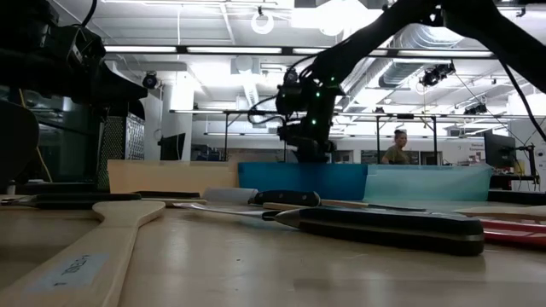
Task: Pick & Place Kitchen Items
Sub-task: Put the gray spatula into the green bin
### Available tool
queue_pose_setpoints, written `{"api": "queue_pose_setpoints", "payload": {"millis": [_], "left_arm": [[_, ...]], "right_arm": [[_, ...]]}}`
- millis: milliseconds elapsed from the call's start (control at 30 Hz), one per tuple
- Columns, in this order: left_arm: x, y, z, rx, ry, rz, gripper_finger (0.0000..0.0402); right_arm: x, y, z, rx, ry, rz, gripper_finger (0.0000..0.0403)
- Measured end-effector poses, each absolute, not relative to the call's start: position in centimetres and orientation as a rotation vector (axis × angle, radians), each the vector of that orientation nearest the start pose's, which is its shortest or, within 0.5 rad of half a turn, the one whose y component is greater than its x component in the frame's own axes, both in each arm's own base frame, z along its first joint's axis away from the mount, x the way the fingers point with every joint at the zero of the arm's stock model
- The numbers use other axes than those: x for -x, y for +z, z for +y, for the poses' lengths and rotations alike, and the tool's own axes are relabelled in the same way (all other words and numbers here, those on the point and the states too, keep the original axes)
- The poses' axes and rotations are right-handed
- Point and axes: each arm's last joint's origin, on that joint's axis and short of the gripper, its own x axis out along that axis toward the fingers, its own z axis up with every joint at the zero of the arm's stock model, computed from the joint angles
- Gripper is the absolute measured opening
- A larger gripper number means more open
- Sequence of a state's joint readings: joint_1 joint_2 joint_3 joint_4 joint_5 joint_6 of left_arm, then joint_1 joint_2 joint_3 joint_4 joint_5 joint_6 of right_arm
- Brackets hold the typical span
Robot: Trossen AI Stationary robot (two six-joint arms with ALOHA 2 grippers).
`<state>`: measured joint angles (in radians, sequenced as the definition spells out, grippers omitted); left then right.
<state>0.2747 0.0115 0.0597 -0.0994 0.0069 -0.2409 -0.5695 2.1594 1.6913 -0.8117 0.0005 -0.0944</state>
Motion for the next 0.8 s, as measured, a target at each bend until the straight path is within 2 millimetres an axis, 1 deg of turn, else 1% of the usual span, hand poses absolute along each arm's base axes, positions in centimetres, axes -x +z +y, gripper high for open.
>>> {"api": "queue_pose_setpoints", "payload": {"millis": [133, 267, 400, 567, 667, 800], "left_arm": [[-9.1, 17.3, 2.5, 0.247, 0.273, 0.018, 0.0], [-9.1, 17.3, 2.5, 0.247, 0.273, 0.018, 0.0], [-9.1, 17.3, 2.5, 0.247, 0.273, 0.018, 0.0], [-9.1, 17.3, 2.5, 0.247, 0.273, 0.018, 0.0], [-9.1, 17.3, 2.5, 0.247, 0.273, 0.018, 0.0], [-9.1, 17.3, 2.5, 0.247, 0.273, 0.018, 0.0]], "right_arm": [[-36.5, 19.2, -23.4, -0.333, -0.479, 1.234, 0.0254], [-35.2, 21.6, -22.5, -0.446, -0.543, 1.244, 0.0267], [-33.3, 24.1, -21.0, -0.561, -0.607, 1.296, 0.0264], [-31.5, 27.0, -18.5, -0.645, -0.668, 1.35, 0.0255], [-30.9, 28.3, -17.1, -0.642, -0.699, 1.362, 0.0252], [-30.5, 29.4, -15.7, -0.606, -0.742, 1.366, 0.0252]]}}
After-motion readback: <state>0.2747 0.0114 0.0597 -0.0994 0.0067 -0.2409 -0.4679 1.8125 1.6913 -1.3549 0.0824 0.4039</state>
